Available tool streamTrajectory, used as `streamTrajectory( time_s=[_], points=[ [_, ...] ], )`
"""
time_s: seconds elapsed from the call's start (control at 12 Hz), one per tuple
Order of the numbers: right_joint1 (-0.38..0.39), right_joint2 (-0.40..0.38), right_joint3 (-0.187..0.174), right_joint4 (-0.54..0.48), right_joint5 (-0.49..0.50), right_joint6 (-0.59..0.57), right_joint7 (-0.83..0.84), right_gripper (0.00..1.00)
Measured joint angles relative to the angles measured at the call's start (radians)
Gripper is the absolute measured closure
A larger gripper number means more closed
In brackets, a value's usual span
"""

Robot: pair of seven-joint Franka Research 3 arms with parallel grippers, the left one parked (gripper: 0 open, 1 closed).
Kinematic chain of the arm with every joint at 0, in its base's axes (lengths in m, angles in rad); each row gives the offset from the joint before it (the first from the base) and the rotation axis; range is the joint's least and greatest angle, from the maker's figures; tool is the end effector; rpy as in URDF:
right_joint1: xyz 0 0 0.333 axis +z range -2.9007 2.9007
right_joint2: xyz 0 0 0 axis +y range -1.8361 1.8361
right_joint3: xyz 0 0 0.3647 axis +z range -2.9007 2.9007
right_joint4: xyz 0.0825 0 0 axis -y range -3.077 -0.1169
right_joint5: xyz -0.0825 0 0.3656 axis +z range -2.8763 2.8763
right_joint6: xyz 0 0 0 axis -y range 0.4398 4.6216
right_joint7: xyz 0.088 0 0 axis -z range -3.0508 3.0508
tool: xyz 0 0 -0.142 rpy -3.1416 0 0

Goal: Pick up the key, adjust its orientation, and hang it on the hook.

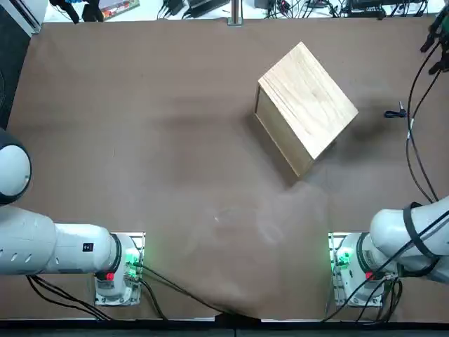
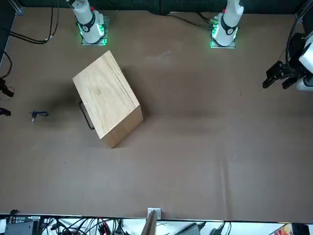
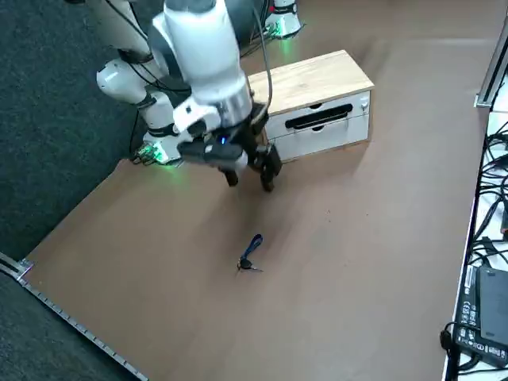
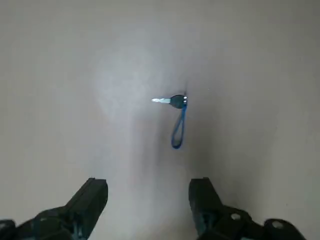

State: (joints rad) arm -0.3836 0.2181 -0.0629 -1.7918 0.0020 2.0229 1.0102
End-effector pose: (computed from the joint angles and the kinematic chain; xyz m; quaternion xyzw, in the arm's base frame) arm 0.5561 -0.2632 0.4499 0.7465 -0.6653 0.0081 0.0038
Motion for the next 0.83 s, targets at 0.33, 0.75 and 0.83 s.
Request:
streamTrajectory(
  time_s=[0.33,0.75,0.83],
  points=[
    [-0.026,0.057,0.000,-0.089,0.000,0.092,0.006,0.01],
    [-0.030,0.146,0.001,-0.173,0.002,0.290,0.008,0.01],
    [-0.030,0.157,0.001,-0.192,0.002,0.323,0.009,0.01]
  ],
)
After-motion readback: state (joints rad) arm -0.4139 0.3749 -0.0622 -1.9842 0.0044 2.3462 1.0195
